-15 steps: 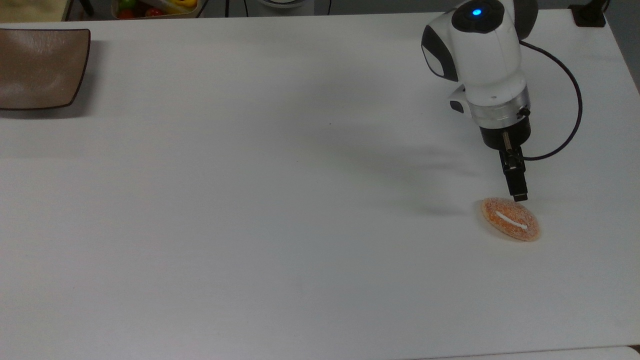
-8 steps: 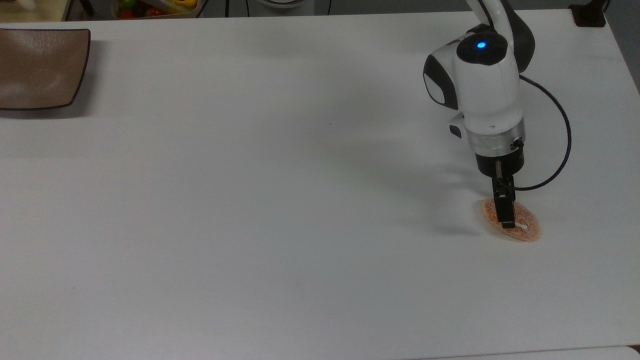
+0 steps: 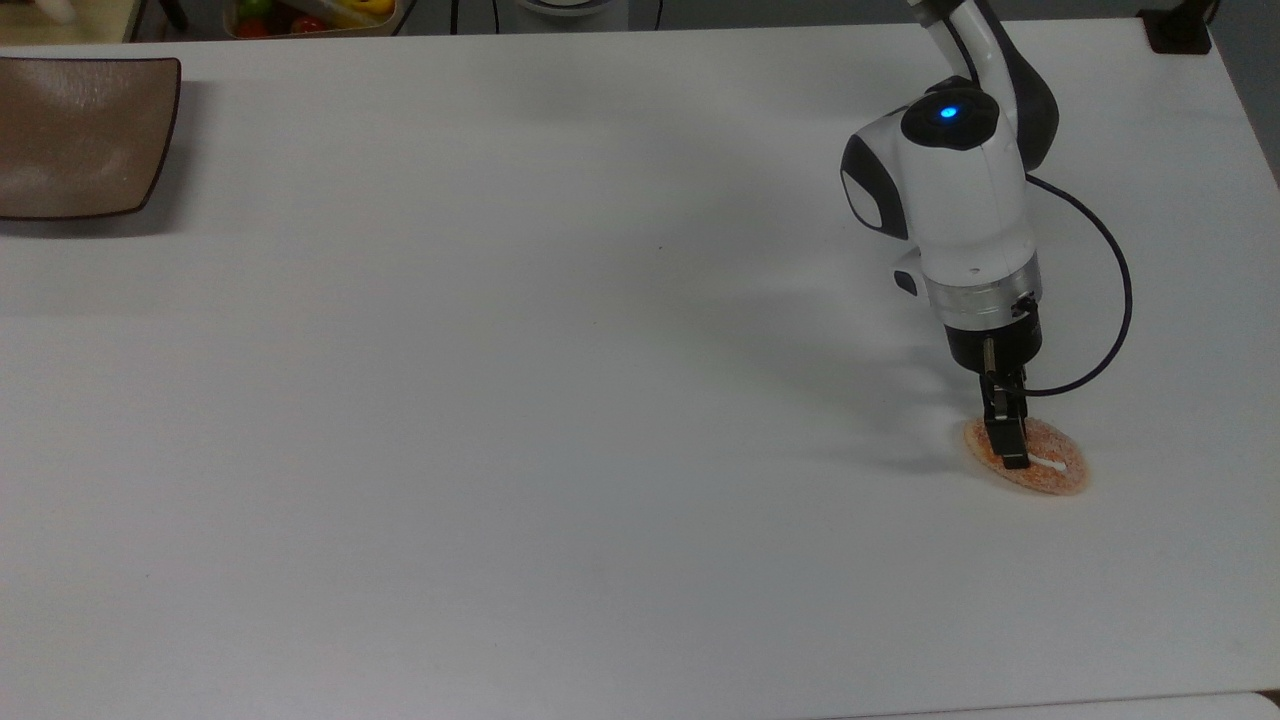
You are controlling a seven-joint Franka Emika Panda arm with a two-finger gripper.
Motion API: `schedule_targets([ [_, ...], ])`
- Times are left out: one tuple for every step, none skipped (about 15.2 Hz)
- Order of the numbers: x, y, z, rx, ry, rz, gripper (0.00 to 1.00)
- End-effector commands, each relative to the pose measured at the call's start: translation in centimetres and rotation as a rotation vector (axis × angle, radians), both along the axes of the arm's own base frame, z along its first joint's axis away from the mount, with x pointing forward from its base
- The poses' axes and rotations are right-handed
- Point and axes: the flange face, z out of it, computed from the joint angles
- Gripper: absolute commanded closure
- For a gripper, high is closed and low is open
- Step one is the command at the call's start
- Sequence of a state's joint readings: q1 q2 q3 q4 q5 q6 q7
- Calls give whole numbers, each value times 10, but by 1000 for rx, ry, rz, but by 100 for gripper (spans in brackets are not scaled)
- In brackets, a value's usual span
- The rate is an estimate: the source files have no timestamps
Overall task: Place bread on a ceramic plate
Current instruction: 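Lower the gripper onto the bread bun and close on it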
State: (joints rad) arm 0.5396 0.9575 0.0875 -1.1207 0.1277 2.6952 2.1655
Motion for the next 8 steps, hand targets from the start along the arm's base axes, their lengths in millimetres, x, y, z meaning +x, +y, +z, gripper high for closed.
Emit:
schedule_targets([
  [5,0,3,17,-19,-27,88],
  [5,0,3,15,-18,-26,91],
  [5,0,4,15,-20,-25,91],
  [4,0,5,14,-21,-24,91],
  [3,2,17,17,-36,-16,91],
  [0,2,23,15,-38,-10,91],
  [-4,1,26,3,-40,7,91],
  [-9,1,34,-5,-48,27,91],
])
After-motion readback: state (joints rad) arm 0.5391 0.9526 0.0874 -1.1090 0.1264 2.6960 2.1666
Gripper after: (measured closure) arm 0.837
